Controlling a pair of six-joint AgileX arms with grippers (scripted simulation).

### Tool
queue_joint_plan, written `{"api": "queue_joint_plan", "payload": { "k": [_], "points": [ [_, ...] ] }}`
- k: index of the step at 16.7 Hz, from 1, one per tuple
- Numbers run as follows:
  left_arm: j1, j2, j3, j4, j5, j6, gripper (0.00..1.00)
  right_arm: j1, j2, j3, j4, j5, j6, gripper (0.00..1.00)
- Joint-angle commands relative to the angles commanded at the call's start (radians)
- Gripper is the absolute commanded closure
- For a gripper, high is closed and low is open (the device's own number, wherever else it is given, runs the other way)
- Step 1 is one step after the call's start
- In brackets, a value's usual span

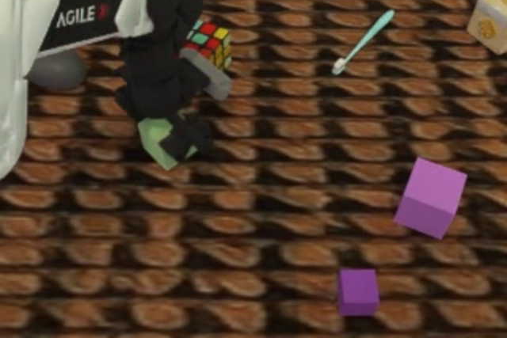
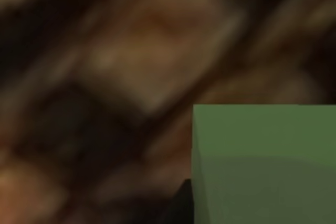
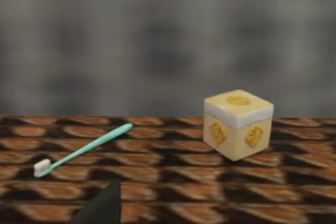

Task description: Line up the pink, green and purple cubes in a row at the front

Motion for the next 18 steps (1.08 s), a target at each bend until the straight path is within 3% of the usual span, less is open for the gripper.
{"api": "queue_joint_plan", "payload": {
  "k": [5, 11, 14, 18],
  "points": [
    [0.015, -0.054, 0.093, -0.153, -0.001, -0.004, 1.00, 0.000, 0.000, 0.000, 0.000, 0.000, 0.000, 0.00],
    [-0.005, -0.061, 0.084, -0.151, -0.002, 0.003, 1.00, 0.000, 0.000, 0.000, 0.000, 0.000, 0.000, 0.00],
    [-0.100, -0.109, 0.025, -0.136, -0.002, 0.027, 1.00, 0.000, 0.000, 0.000, 0.000, 0.000, 0.000, 0.00],
    [-0.297, -0.214, -0.111, -0.107, -0.003, 0.073, 1.00, 0.000, 0.000, 0.000, 0.000, 0.000, 0.000, 0.00]
  ]
}}
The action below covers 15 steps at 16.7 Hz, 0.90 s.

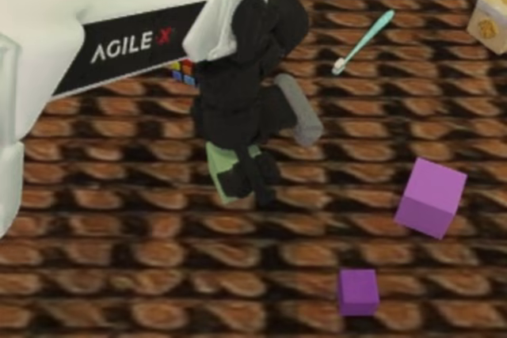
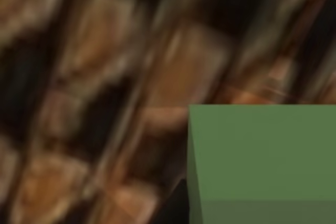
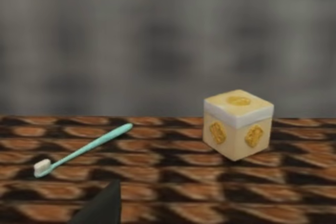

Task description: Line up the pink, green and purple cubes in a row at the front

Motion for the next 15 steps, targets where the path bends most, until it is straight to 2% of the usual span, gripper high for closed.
{"api": "queue_joint_plan", "payload": {
  "k": [4, 6, 12, 15],
  "points": [
    [-0.204, -0.103, -0.134, 0.029, -0.001, 0.047, 1.00, 0.000, 0.000, 0.000, 0.000, 0.000, 0.000, 0.00],
    [-0.263, -0.138, -0.178, 0.040, -0.002, 0.062, 1.00, 0.000, 0.000, 0.000, 0.000, 0.000, 0.000, 0.00],
    [-0.277, -0.144, -0.191, 0.045, -0.002, 0.067, 1.00, 0.000, 0.000, 0.000, 0.000, 0.000, 0.000, 0.00],
    [-0.279, -0.121, -0.228, 0.111, -0.003, 0.069, 1.00, 0.000, 0.000, 0.000, 0.000, 0.000, 0.000, 0.00]
  ]
}}
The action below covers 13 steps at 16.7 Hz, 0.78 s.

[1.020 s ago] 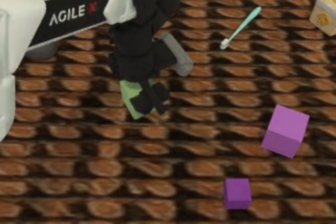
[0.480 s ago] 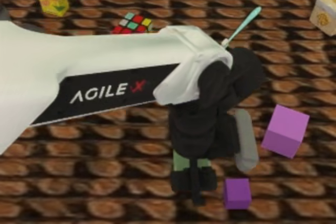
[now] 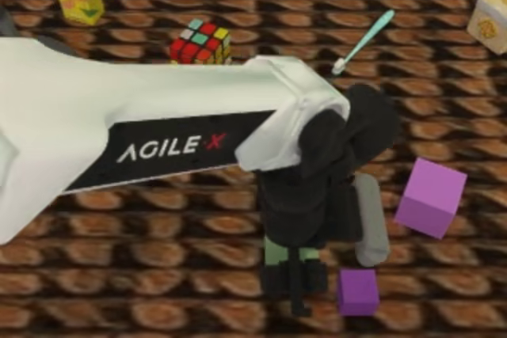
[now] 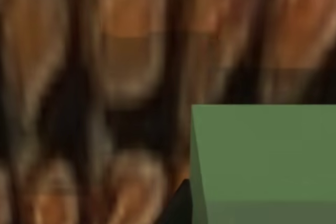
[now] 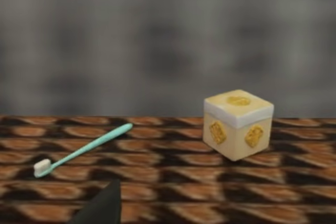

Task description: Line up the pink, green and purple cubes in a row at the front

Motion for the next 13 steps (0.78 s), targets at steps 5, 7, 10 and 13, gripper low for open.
{"api": "queue_joint_plan", "payload": {
  "k": [5, 7, 10, 13],
  "points": [
    [0.000, 0.066, -0.094, 0.160, 0.001, -0.001, 1.00, 0.000, 0.000, 0.000, 0.000, 0.000, 0.000, 0.00],
    [-0.001, 0.075, -0.106, 0.179, 0.001, -0.001, 1.00, 0.000, 0.000, 0.000, 0.000, 0.000, 0.000, 0.00],
    [-0.001, 0.075, -0.106, 0.179, 0.001, -0.001, 1.00, 0.000, 0.000, 0.000, 0.000, 0.000, 0.000, 0.00],
    [-0.001, 0.075, -0.106, 0.179, 0.001, -0.001, 0.77, 0.000, 0.000, 0.000, 0.000, 0.000, 0.000, 0.00]
  ]
}}
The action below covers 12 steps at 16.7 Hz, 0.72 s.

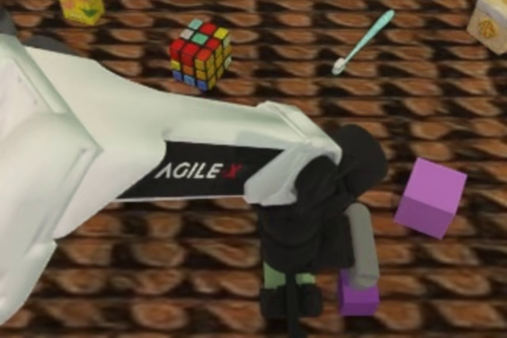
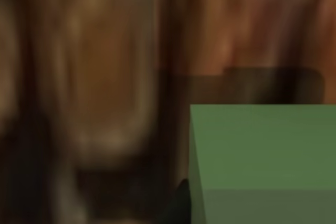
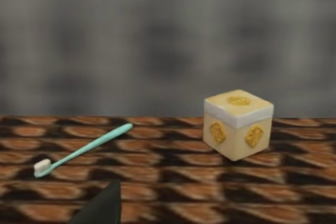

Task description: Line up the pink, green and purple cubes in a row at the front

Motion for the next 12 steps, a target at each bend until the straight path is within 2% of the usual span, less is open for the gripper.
{"api": "queue_joint_plan", "payload": {
  "k": [10, 12],
  "points": [
    [0.000, 0.000, 0.000, 0.000, 0.000, 0.000, 0.02, 0.000, 0.000, 0.000, 0.000, 0.000, 0.000, 0.00],
    [0.000, 0.000, 0.000, 0.000, 0.000, 0.000, 0.00, 0.000, 0.000, 0.000, 0.000, 0.000, 0.000, 0.00]
  ]
}}
